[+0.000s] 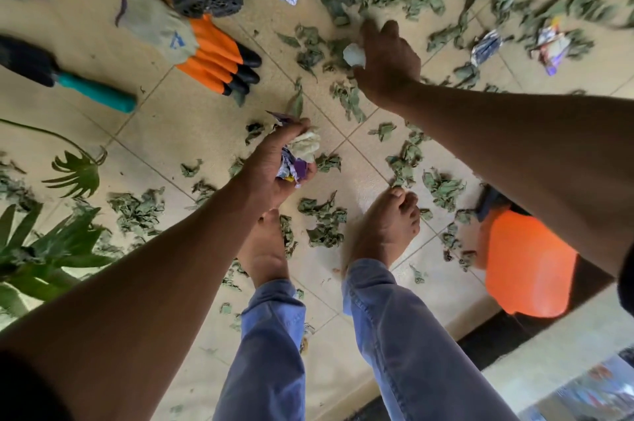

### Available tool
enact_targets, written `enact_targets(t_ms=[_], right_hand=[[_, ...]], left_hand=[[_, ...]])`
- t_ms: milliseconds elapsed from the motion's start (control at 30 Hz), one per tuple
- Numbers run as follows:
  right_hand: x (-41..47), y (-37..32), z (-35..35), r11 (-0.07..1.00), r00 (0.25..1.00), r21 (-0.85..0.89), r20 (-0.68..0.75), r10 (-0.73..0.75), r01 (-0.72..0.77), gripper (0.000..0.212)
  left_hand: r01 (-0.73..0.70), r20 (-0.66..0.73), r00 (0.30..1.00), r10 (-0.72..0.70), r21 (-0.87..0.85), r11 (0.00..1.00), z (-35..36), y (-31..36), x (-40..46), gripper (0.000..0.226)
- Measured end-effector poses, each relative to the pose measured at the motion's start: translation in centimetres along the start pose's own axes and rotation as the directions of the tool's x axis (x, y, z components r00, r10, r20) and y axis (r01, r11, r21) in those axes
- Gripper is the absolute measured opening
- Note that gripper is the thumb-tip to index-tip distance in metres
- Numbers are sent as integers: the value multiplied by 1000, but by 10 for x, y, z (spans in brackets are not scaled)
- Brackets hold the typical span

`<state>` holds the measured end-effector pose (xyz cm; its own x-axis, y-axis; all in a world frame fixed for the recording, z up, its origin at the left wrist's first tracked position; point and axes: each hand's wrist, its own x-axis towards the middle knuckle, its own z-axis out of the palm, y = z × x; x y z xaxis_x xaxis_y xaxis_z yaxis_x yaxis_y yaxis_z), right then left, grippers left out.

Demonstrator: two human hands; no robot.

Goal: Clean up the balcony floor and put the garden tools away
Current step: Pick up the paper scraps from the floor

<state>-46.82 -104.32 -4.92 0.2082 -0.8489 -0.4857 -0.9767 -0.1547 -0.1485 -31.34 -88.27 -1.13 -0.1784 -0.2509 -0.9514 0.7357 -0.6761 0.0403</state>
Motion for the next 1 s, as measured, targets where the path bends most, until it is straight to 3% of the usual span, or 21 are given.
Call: enact_targets(t_ms=[133, 267, 367, 500, 667, 733, 800, 933, 1000], right_hand=[[-8, 10, -8, 970, 983, 164, 77, 170, -180, 41], [-24, 18, -12, 787, 902, 449, 125, 414, -423, 26], [-39, 20, -15, 650, 859, 603, 123, 497, -462, 19], [-65, 16, -20, 453, 866, 790, 184, 465, -412, 4], [-113, 1, -32, 116, 819, 846, 454, 351, -520, 21], [-128, -4, -30, 110, 818, 850, 449, 360, -515, 22], [-138, -7, -26, 178, 823, 853, 386, 417, -490, 21], [-140, 1, -16, 633, 880, 681, 35, 474, -368, 13], [-136, 5, -14, 723, 901, 611, -35, 431, -322, 14]], left_hand=[[-6, -9, 1000, 6, 41, 999, 2, -12, -5, 12], [-23, -36, 999, 25, 62, 998, 5, -15, -8, 10], [-27, -29, 999, 28, 20, 999, 7, -14, -13, 4], [-36, -26, 999, 36, 7, 999, 6, -12, -17, 5], [-55, -45, 997, 59, 80, 995, 0, -15, -20, 5], [-67, -55, 996, 72, 94, 993, -5, -17, -22, 7], [-69, -83, 994, 77, 99, 993, -12, -19, -24, 8], [-86, -148, 982, 115, 190, 978, -20, -23, -28, 9], [-116, -158, 976, 152, 217, 969, -25, -24, -28, 8]])
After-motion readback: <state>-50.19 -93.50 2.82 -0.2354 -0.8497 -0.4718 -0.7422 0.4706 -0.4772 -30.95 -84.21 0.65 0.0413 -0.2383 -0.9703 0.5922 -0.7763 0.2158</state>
